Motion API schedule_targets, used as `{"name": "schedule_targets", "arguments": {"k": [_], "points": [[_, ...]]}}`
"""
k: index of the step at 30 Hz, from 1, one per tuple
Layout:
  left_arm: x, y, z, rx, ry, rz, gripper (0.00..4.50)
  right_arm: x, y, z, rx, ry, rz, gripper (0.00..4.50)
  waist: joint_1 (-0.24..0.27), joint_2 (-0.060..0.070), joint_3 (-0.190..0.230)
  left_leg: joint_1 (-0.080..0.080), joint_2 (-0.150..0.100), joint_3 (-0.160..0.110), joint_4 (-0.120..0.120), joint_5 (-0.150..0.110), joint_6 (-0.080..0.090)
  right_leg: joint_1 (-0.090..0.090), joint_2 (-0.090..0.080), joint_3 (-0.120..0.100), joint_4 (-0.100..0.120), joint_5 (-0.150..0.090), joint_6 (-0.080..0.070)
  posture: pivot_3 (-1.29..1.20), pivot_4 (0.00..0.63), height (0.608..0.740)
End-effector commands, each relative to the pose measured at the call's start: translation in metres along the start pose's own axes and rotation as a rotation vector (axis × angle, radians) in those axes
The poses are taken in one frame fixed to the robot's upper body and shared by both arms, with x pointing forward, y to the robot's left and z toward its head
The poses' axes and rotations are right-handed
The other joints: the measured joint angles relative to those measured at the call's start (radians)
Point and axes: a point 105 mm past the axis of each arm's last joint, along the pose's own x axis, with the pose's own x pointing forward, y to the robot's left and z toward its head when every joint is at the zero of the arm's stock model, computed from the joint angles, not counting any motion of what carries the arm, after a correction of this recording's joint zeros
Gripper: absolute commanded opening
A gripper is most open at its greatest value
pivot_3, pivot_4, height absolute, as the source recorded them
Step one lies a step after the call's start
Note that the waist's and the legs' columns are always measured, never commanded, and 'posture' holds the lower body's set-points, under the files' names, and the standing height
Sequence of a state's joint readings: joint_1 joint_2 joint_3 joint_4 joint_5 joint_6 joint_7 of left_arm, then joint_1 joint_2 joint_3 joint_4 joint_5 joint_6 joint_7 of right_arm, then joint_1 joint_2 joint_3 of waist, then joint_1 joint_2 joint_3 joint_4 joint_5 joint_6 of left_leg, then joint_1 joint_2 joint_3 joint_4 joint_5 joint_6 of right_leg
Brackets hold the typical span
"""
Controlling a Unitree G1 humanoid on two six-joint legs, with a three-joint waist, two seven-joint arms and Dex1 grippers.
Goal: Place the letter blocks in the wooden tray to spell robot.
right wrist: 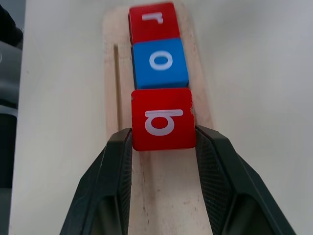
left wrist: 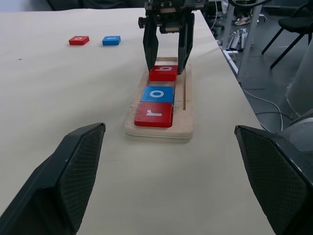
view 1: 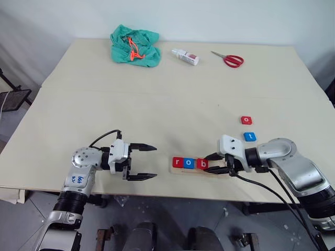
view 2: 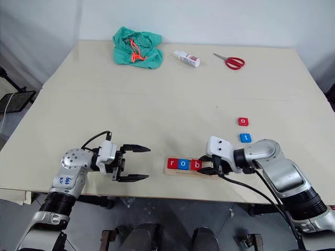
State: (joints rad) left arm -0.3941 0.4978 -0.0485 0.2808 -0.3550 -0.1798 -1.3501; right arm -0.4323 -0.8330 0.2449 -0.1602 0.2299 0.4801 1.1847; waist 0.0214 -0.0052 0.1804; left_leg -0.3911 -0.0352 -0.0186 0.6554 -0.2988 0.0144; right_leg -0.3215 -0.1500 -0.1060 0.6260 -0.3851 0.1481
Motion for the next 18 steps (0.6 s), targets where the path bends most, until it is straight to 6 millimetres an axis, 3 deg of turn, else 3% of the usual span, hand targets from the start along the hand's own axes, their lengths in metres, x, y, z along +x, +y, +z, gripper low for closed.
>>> {"name": "schedule_targets", "arguments": {"k": [1,4,13,18], "points": [[-0.003,0.0,0.007,0.036,-0.009,0.016,4.5,-0.001,-0.003,0.01,-0.043,-0.024,-0.004,1.46,0.0,0.0,0.0,0.0,0.0,0.0,0.0,0.0,0.0,0.0,0.0,0.0,0.0,0.0,0.0,0.0,0.15,0.74],[-0.002,0.001,0.007,0.036,-0.01,0.022,4.5,0.002,-0.003,0.012,-0.047,-0.037,0.0,1.46,-0.001,0.0,0.0,0.0,0.0,0.0,0.0,0.0,0.0,0.0,0.0,0.0,0.0,0.0,0.0,0.0,0.15,0.74],[0.0,0.004,0.007,0.041,-0.014,0.031,4.5,0.005,0.002,0.009,-0.057,-0.026,0.01,4.45,0.0,0.0,0.0,0.0,0.0,0.0,0.0,0.0,0.0,0.0,0.0,0.0,0.0,0.0,0.0,0.0,0.15,0.74],[0.001,0.005,0.007,0.044,-0.017,0.033,4.5,-0.008,-0.006,0.016,-0.04,-0.063,-0.062,4.48,0.0,0.0,0.0,0.0,0.0,0.0,0.0,0.0,0.0,0.0,0.0,0.0,0.0,0.0,0.0,0.0,0.15,0.74]]}}
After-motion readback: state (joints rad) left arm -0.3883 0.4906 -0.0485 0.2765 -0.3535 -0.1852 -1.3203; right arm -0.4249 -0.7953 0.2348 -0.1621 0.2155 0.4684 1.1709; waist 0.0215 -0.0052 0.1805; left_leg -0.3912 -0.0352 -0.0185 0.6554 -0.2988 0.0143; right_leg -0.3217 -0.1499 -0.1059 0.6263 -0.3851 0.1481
